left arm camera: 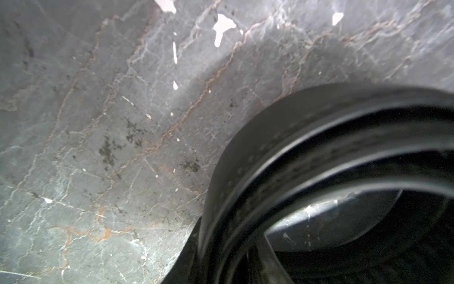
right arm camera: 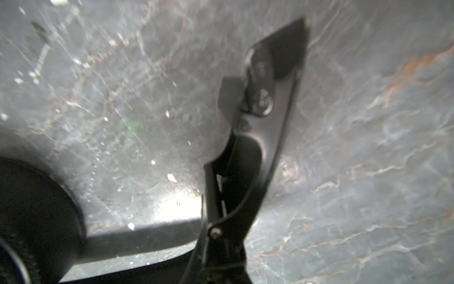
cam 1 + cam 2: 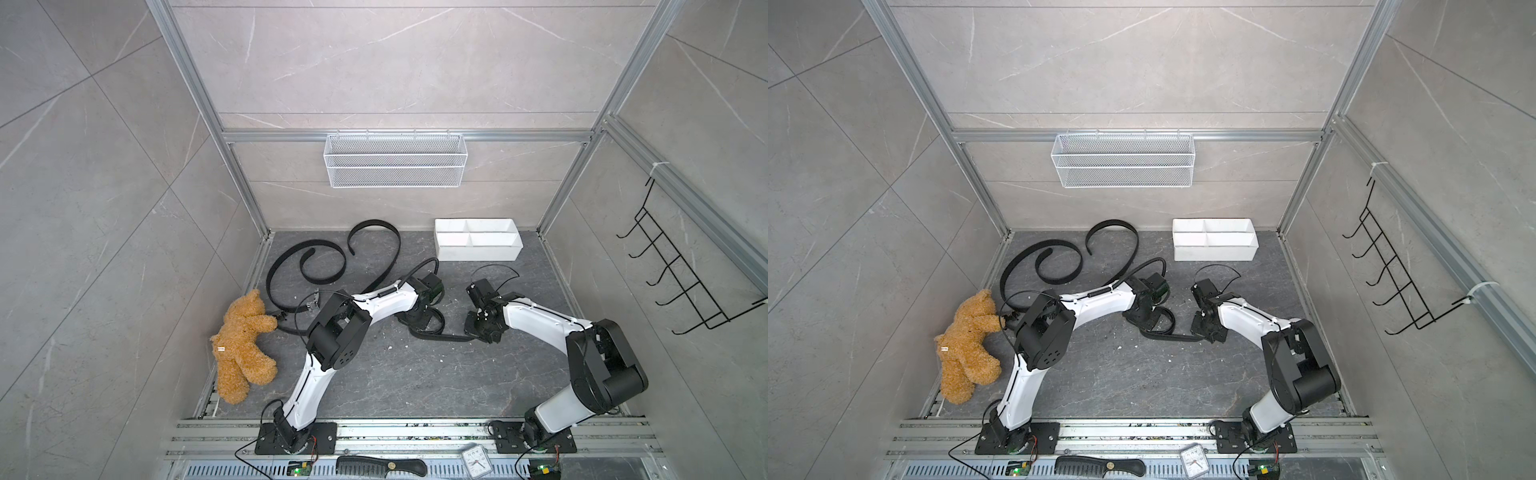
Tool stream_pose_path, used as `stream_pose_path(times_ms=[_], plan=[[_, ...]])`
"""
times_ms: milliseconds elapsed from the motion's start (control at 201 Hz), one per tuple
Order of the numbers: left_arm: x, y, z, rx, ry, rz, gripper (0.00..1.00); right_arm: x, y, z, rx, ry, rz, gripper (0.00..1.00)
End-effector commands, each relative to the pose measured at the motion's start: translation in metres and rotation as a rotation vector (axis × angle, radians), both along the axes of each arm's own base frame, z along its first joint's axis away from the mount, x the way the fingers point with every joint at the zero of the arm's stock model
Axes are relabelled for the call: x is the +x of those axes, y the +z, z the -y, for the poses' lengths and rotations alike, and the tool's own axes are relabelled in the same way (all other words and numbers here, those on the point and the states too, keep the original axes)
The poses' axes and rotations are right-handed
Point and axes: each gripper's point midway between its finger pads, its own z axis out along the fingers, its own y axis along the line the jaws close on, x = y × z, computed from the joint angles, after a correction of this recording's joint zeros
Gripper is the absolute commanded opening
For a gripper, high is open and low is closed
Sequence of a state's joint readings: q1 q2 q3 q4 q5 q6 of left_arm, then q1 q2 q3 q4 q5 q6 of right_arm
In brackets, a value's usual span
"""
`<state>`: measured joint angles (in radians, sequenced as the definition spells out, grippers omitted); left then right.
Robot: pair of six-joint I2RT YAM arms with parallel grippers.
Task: Place the belts into the storage roll
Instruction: Roll the belt at the center of the board.
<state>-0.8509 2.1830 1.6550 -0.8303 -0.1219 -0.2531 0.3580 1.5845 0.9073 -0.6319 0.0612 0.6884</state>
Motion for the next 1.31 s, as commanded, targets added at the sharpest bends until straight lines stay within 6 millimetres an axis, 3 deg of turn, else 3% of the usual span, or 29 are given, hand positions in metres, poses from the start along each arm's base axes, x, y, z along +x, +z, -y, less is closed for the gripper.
stream_pose_path(times_ms=[0, 124, 204, 348, 572, 702, 941, 1085, 1309], plan=[[-0.052, -0.044, -0.107, 0.423, -0.053, -0.253, 0.28, -0.029, 0.001, 0.076, -0.343, 0.005, -0.135, 0.11], [-0.056, -0.046, -0.112, 0.435, -0.053, -0.260, 0.29, -0.029, 0.004, 0.092, -0.397, 0.008, -0.140, 0.12], [-0.056, -0.045, -0.113, 0.438, -0.050, -0.256, 0.29, -0.030, 0.002, 0.088, -0.372, 0.020, -0.141, 0.12], [-0.054, -0.040, -0.095, 0.368, -0.043, -0.239, 0.20, -0.027, -0.007, 0.057, -0.233, 0.067, -0.114, 0.12], [-0.060, -0.030, -0.075, 0.350, -0.118, -0.173, 0.00, -0.011, -0.003, 0.016, -0.218, 0.207, -0.058, 0.12], [-0.066, -0.028, -0.072, 0.365, -0.158, -0.149, 0.00, 0.003, -0.005, -0.001, -0.177, 0.228, -0.039, 0.14], [-0.080, -0.033, -0.062, 0.329, -0.165, -0.180, 0.00, 0.036, 0.004, -0.050, 0.007, 0.277, 0.022, 0.39], [-0.082, -0.033, -0.065, 0.344, -0.120, -0.188, 0.00, 0.037, 0.032, -0.042, -0.036, 0.245, 0.011, 0.59], [-0.084, -0.033, -0.063, 0.343, -0.084, -0.198, 0.00, 0.016, 0.076, -0.018, -0.071, 0.161, -0.003, 0.65]])
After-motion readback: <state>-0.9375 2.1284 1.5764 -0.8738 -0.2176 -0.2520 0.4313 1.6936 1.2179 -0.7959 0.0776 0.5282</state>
